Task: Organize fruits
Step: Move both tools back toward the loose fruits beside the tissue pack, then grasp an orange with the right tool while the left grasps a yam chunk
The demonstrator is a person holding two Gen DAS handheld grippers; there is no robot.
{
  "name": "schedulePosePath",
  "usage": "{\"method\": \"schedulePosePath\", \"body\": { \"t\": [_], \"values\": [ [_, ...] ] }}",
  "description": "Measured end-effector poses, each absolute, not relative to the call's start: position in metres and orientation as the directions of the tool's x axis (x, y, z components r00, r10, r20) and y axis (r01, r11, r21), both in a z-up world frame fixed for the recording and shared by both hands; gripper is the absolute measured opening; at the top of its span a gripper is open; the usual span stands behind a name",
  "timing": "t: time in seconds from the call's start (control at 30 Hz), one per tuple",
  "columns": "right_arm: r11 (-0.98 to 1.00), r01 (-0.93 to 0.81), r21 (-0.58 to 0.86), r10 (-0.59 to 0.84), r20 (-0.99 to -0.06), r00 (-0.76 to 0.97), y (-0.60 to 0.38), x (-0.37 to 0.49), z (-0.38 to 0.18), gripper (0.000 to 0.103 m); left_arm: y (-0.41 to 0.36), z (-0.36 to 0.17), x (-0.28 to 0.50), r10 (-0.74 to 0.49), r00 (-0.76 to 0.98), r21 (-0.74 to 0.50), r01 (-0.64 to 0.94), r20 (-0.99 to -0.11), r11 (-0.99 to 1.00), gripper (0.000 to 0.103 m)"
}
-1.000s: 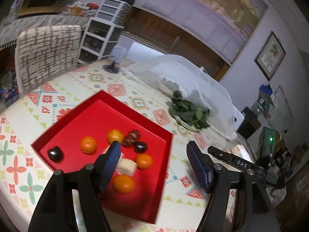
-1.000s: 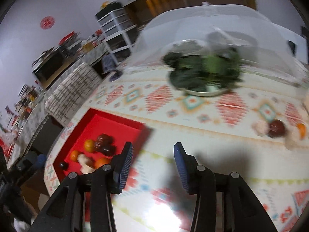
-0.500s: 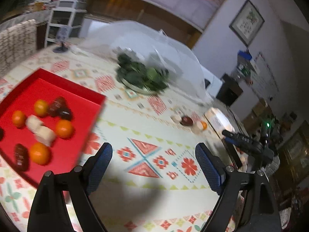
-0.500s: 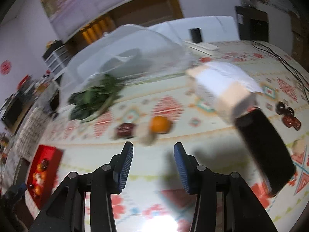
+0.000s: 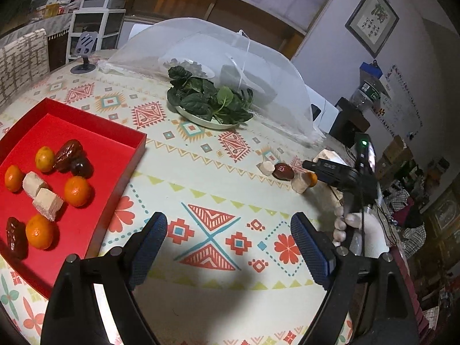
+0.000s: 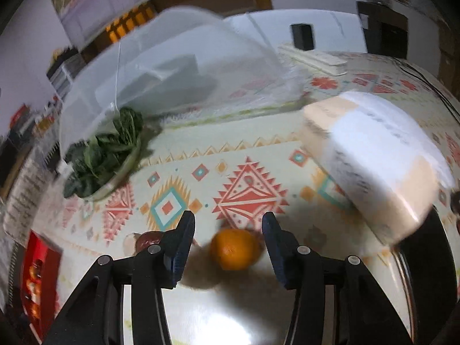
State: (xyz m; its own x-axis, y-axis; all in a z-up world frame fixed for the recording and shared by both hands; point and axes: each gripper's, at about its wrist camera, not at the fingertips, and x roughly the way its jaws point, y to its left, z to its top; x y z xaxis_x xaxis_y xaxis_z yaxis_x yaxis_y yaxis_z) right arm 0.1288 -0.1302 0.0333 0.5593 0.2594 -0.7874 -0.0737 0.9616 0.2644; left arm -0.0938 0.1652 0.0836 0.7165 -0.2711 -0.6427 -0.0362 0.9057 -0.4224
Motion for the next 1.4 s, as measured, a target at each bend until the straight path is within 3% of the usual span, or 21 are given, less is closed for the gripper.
{"method": "schedulePosePath", "body": {
  "t": [0.13,0.5,0.63,0.83,1.17,1.23,1.3,1.4],
  "values": [
    [0.963,-0.108,0.247,0.266,-0.809,0.524,-0.121,0.125,0.027,0.053,0.169,0.083,-0.095,-0.270,0.720,-0.426,-0.038,-0.639,0.904,0.087],
    [0.848,-0.246,0.469,0.529,-0.777,0.341,-0.108,0.048,0.026,0.053,0.171,0.077,-0.102,-0.295,0.714,-0.446,-0.027,-0.635,0.895,0.087],
    [0.887,-0.263,0.381,0.461,-0.770,0.440,-0.116,0.027,0.042,0.053,0.166,0.078,-0.105,-0.298,0.714,-0.436,-0.010,-0.633,0.900,0.087],
    [0.922,-0.303,0.241,0.362,-0.817,0.450,-0.099,0.016,0.040,0.053,0.147,0.075,-0.104,-0.317,0.695,-0.410,0.035,-0.645,0.911,0.087],
    [0.904,-0.365,0.222,0.380,-0.809,0.449,-0.105,-0.006,0.025,0.051,0.115,0.062,-0.084,-0.327,0.656,-0.362,0.087,-0.680,0.928,0.087],
    [0.897,-0.377,0.230,0.396,-0.797,0.456,-0.101,-0.005,0.024,0.048,0.106,0.060,-0.080,-0.315,0.649,-0.332,0.102,-0.692,0.938,0.087],
    [0.892,-0.386,0.236,0.407,-0.790,0.458,-0.099,-0.006,0.023,0.039,0.100,0.060,-0.077,-0.310,0.647,-0.310,0.119,-0.696,0.943,0.087],
    [0.892,-0.371,0.259,0.420,-0.780,0.464,-0.107,-0.007,0.024,0.038,0.087,0.059,-0.068,-0.304,0.639,-0.279,0.144,-0.706,0.949,0.087]
  ]
}}
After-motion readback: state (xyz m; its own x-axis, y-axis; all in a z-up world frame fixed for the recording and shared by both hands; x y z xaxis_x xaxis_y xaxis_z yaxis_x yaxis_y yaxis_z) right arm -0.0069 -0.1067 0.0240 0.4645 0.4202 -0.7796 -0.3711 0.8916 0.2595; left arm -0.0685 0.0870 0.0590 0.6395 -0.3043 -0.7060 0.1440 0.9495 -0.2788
